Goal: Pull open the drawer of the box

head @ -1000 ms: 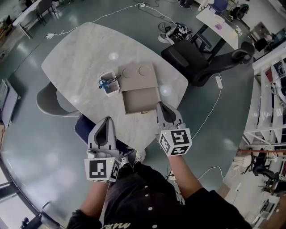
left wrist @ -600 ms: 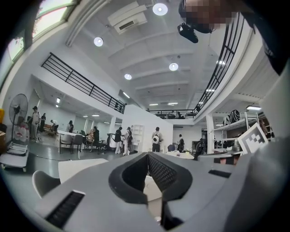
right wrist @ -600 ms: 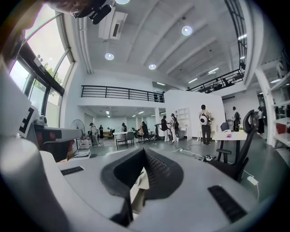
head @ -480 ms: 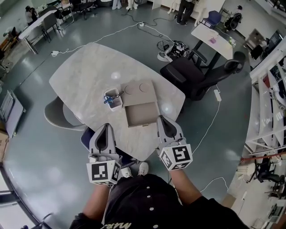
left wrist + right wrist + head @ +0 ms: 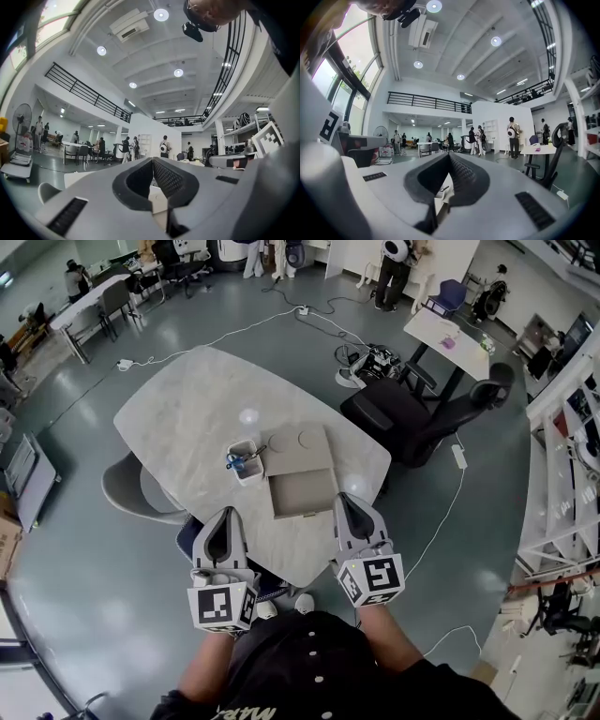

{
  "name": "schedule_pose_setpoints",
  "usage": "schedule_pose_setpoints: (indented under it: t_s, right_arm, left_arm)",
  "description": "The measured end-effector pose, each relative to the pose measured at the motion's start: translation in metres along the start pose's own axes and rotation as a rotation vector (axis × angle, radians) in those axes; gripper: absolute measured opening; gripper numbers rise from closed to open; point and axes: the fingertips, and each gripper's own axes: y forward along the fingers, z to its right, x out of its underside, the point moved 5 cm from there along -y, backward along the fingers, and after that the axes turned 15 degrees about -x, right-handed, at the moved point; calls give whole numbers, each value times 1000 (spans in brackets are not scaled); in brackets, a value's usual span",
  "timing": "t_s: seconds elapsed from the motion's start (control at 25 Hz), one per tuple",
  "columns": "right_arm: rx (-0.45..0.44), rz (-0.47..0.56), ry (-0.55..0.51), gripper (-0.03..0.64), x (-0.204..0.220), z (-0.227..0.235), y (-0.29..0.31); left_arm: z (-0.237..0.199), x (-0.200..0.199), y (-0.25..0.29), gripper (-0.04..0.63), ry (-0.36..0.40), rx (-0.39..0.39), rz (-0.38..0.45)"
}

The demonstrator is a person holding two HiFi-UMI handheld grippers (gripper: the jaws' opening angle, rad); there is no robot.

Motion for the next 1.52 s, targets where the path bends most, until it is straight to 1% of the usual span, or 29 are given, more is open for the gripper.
schedule_pose_setpoints:
  t_s: [0.28, 0.88, 1.52]
  right_arm:
    - [-8, 10, 14, -3, -1, 0, 4]
    - [-21, -7, 18, -3, 3, 3, 15]
    - [-45, -24, 29, -3, 8, -8, 20]
  left_arm:
    - [3, -3, 0, 15, 8, 1, 6]
    - [8, -5, 6, 15, 22, 9, 18]
    - [8, -8, 3, 14, 18, 7, 18]
